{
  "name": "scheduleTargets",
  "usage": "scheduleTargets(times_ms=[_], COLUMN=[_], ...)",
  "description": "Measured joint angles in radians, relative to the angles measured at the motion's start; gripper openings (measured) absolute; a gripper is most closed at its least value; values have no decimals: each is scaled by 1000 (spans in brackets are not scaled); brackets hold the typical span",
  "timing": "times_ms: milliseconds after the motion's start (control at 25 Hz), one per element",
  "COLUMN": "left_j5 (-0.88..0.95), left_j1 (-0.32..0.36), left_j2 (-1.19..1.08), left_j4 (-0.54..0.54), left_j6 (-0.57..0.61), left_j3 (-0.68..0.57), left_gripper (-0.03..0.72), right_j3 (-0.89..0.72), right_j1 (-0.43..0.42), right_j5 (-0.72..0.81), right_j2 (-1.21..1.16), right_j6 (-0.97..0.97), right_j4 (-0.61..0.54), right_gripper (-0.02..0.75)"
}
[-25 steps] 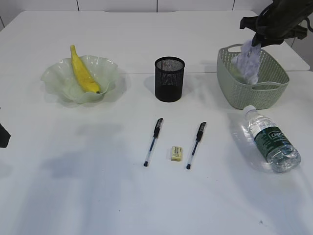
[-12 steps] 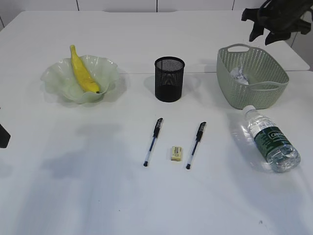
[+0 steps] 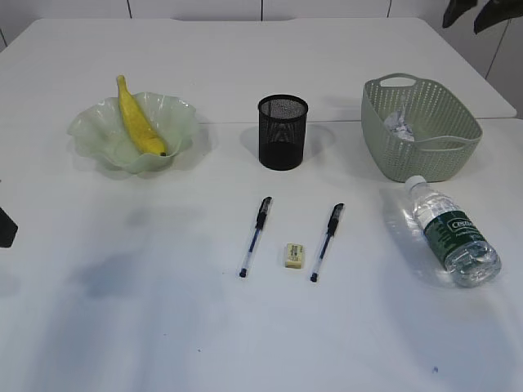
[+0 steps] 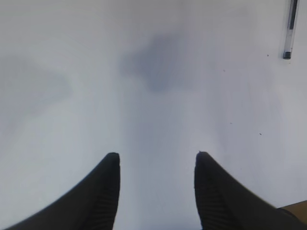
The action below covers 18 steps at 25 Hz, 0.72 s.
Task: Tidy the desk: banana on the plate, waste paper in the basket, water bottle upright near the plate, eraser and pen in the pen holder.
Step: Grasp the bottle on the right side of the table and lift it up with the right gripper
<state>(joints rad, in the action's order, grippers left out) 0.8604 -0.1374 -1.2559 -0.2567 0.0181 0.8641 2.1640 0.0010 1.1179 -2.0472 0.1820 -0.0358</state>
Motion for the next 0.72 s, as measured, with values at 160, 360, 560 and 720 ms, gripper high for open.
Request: scheduleTargets(times_ms=[160,360,560,720], left_j5=[0,1,19,19], left_j1=[0,0,0,0], left_j2=[0,0,0,0], left_j4=[0,0,-2,-2], left_j6=[0,0,0,0], left_j3=[0,0,0,0], left_gripper=[353,353,353,353], right_j3=[2,-38,-294,-447], right_j1=[0,0,2,2], right_j5=[98,127,127,127], right_j2=[22,56,203,276], right_j6=[-25,-58,-102,-116], right_j4=[-8,-9,-2,7], right_gripper=[339,339,339,339])
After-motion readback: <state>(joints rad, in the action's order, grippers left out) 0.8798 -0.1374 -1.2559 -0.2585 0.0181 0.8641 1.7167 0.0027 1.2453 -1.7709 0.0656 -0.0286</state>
